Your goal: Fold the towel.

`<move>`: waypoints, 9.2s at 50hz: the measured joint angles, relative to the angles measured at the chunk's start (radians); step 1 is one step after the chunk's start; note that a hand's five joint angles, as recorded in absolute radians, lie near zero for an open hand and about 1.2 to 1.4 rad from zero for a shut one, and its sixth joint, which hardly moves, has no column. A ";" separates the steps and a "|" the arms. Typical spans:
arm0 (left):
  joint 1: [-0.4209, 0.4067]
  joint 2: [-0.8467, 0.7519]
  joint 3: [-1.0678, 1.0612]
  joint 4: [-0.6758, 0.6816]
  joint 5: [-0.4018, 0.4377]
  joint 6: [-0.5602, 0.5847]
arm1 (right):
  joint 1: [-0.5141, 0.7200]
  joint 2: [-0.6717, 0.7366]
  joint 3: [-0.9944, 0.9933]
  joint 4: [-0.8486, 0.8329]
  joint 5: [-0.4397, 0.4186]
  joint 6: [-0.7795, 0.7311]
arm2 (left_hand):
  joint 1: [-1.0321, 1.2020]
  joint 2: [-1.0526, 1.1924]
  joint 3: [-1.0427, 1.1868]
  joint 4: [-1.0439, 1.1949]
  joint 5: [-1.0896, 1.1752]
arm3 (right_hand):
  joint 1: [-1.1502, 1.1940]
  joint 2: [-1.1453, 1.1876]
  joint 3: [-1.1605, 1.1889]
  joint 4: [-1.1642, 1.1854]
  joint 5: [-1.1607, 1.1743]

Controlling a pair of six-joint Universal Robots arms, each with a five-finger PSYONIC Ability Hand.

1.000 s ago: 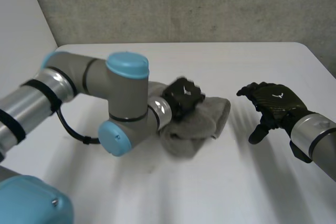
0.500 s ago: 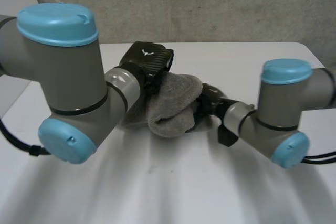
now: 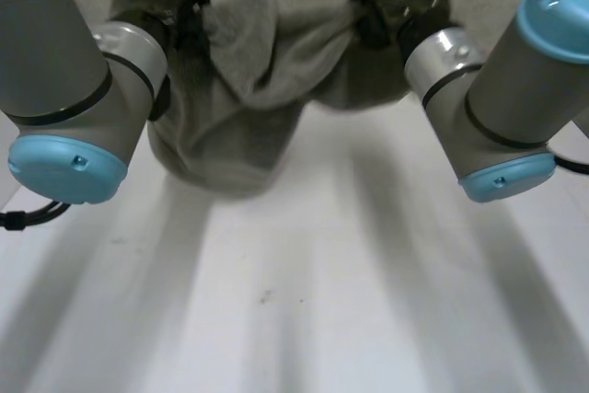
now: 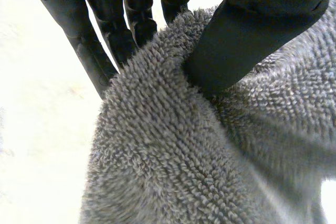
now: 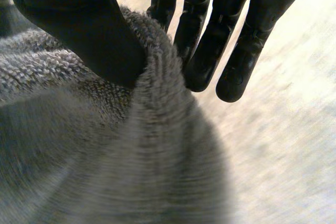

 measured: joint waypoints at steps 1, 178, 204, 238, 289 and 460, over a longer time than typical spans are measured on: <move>0.000 0.000 0.000 0.000 0.000 0.000 | 0.000 0.000 0.000 0.000 0.000 0.000 | 0.000 0.000 0.000 0.000 0.000 | 0.000 0.000 0.000 0.000 0.000; 0.121 0.143 -0.888 0.404 0.172 0.360 | -0.291 -0.235 0.601 0.789 -0.096 -0.736 | 0.022 0.005 0.005 0.001 0.018 | -0.501 -0.673 -0.684 -0.691 -0.633; 0.074 0.358 -0.925 0.386 0.174 0.358 | 0.012 0.137 0.134 0.526 -0.405 -0.409 | 0.022 0.005 0.005 0.001 0.019 | -0.556 -0.735 -0.727 -0.728 -0.680; 0.164 0.057 -0.008 0.413 0.038 0.347 | -0.020 -0.043 -0.110 -0.259 0.029 -0.433 | 0.026 0.006 0.007 0.001 0.022 | 0.030 0.003 0.004 0.004 0.014; 0.065 0.287 -0.950 0.078 -0.090 0.338 | -0.154 -0.112 0.691 0.314 -0.250 -0.429 | -0.901 -0.958 -0.954 -0.963 -0.937 | 0.030 0.003 0.004 0.004 0.024; 0.310 0.084 -0.873 0.434 0.228 0.389 | -0.172 0.025 0.489 0.304 -0.131 -0.425 | 0.046 0.005 0.006 0.001 0.026 | -0.209 -0.313 -0.327 -0.332 -0.254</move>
